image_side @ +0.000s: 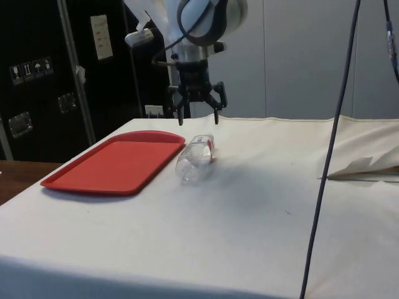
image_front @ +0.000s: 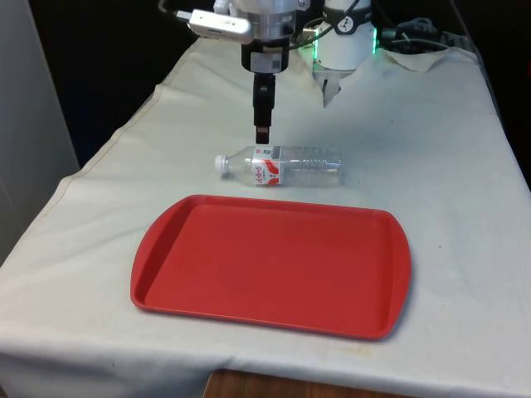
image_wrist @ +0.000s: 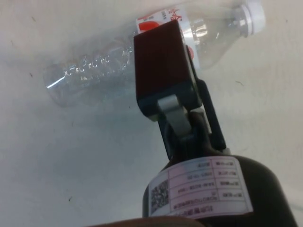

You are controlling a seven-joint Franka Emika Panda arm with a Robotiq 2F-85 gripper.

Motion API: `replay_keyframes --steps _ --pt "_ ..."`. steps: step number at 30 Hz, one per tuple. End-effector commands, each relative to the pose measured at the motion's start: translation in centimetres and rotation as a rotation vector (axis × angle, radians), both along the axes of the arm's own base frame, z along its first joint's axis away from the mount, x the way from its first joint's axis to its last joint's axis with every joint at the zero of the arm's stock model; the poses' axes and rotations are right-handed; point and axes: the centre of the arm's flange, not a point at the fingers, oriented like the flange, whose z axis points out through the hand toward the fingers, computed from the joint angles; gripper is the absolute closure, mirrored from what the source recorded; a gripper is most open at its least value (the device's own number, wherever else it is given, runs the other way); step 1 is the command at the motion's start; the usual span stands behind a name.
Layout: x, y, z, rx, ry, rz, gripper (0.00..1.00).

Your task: Place the bottle upright on the tray.

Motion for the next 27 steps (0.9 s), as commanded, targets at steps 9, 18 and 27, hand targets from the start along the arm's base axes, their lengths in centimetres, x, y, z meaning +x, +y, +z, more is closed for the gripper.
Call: replay_keyframes --steps 9,18,27 --pt "-0.5 -1.6 0.3 0.062 -0.017 -0.005 0.0" --pt "-0.8 -3.4 0.4 0.102 -0.023 -0.009 0.0" --pt "-1.0 -4.8 0.0 0.152 -0.017 -0.013 0.0"
